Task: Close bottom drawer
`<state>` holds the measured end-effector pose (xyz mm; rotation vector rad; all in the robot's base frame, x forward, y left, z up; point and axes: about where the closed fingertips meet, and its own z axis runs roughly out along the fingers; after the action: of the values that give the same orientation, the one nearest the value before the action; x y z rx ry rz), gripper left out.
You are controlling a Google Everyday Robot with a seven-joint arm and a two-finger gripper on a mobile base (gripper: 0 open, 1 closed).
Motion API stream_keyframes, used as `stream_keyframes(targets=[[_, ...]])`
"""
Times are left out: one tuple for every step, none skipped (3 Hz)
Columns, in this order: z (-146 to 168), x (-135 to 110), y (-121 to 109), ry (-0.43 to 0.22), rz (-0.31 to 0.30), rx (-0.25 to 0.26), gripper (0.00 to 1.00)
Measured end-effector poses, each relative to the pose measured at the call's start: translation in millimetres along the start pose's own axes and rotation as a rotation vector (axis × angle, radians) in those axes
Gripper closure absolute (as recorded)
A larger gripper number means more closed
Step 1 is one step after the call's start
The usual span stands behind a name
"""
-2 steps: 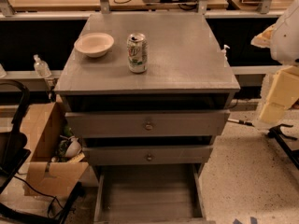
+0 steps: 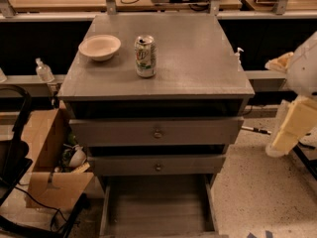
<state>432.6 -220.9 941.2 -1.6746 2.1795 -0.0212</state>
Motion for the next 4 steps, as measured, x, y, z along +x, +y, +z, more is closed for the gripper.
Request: stream_keyframes(targets=[[50.0, 33.9, 24.3, -0.068, 0.028, -0.011, 0.0], [109.3, 70.9, 51.7, -0.143, 0.048, -0.01, 0.0], [155.2, 90.5, 62.8, -0.149, 0.04, 0.043, 0.0], [154.7, 89.7, 45.7, -0.15, 0.045, 0.115, 0.0]])
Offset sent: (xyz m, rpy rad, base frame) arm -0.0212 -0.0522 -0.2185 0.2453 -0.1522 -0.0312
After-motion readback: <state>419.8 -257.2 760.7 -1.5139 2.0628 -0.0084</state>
